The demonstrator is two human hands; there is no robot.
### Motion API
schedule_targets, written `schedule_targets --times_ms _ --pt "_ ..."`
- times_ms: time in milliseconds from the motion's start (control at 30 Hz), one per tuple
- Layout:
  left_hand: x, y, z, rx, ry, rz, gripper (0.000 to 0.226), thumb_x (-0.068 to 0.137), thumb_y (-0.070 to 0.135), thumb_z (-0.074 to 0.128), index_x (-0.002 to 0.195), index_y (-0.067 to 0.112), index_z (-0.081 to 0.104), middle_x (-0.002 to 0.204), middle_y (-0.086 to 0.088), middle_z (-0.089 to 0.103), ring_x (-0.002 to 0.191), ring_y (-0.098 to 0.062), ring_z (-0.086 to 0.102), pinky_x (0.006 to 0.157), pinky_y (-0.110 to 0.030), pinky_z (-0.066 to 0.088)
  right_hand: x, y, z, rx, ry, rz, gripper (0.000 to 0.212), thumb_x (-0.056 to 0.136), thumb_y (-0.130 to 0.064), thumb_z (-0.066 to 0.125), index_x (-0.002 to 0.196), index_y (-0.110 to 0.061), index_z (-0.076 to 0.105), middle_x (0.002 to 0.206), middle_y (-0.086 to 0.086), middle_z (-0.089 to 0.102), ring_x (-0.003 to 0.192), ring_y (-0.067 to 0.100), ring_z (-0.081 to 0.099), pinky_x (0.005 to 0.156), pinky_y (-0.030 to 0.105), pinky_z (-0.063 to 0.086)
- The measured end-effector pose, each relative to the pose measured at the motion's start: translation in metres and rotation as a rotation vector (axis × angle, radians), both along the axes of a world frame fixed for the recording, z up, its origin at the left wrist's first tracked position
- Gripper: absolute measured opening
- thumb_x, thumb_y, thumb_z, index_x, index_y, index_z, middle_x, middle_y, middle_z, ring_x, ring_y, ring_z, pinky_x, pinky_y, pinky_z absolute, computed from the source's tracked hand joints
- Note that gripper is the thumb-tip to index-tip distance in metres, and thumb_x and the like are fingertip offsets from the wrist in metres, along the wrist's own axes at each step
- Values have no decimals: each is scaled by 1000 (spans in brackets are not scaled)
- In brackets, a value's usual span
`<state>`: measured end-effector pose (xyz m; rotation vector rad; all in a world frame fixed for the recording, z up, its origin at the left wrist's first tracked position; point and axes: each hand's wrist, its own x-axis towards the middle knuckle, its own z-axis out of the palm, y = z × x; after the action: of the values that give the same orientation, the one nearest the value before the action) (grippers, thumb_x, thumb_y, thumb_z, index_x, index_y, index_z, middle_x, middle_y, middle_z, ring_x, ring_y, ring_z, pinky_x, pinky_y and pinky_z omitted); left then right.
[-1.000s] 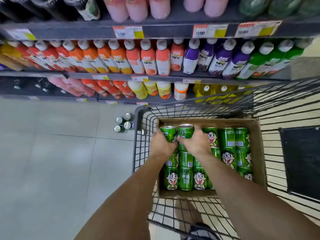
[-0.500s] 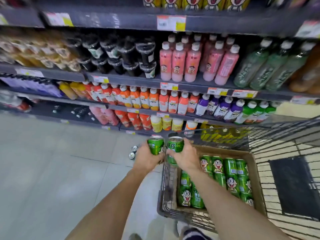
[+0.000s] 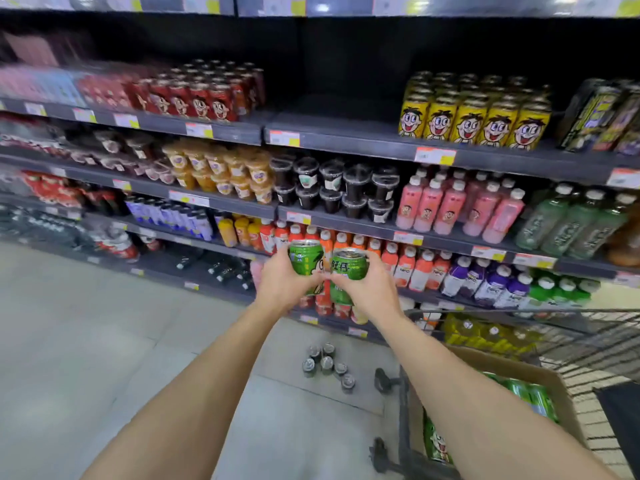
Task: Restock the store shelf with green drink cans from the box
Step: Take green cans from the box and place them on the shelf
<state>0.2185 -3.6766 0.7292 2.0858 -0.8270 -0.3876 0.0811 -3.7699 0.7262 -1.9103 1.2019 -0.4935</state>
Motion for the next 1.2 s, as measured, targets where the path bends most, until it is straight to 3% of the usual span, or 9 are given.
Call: schedule_targets --times_ms 67,167,333,467,600,733,933,1067,1200 --pt "12 9 17 -15 -14 3 83 57 53 83 125 20 50 106 5 65 101 -16 62 88 -37 51 10 9 15 -12 -24 9 84 68 -62 74 138 -28 43 128 -4 59 115 20 56 88 37 48" --pt "35 23 43 -65 -9 6 67 67 33 87 121 18 49 100 10 60 88 -7 60 74 -22 48 28 18 38 -46 -31 23 73 78 -48 76 139 -22 44 125 -2 58 107 17 53 78 29 37" --pt "72 21 66 -113 3 3 76 68 31 87 131 17 46 107 9 62 95 -11 62 80 -29 52 67 13 65 -107 -86 58 82 77 -53 74 145 -23 37 139 5 52 128 23 46 89 33 39" --pt "98 4 81 -145 -5 4 76 74 33 84 135 15 42 103 16 53 89 -4 53 75 -21 41 96 -4 78 -142 -112 71 85 80 -51 73 149 -23 32 146 4 45 136 22 38 97 34 37" --pt "134 -21 91 -136 -40 -8 91 70 40 84 144 14 36 134 0 53 118 -18 53 90 -32 47 130 -30 88 -171 -147 64 84 81 -50 72 149 -22 32 148 5 43 137 22 37 103 36 36" --pt "181 -55 98 -144 -33 -21 73 67 33 88 127 20 49 112 5 64 98 -12 64 78 -26 51 171 -69 95 -184 -180 20 84 78 -53 74 146 -25 35 141 5 49 129 23 45 99 38 43" --pt "238 -107 112 -134 -52 -50 66 72 34 84 123 23 44 104 15 58 90 -3 56 64 -11 42 225 -130 106 -196 -205 -31 82 77 -55 73 143 -23 39 136 -1 54 126 22 49 99 38 45" --pt "271 -141 121 -137 -51 -62 72 70 33 85 128 19 44 109 7 61 93 -11 60 77 -25 48 258 -157 111 -195 -205 -71 79 74 -53 75 139 -23 42 128 -1 59 116 21 56 93 40 49" --pt "304 -174 129 -158 -61 -90 72 72 27 84 130 15 43 106 5 58 91 -12 57 76 -24 44 294 -179 117 -211 -183 -91 80 76 -50 75 142 -23 39 133 0 55 121 23 53 96 42 47"
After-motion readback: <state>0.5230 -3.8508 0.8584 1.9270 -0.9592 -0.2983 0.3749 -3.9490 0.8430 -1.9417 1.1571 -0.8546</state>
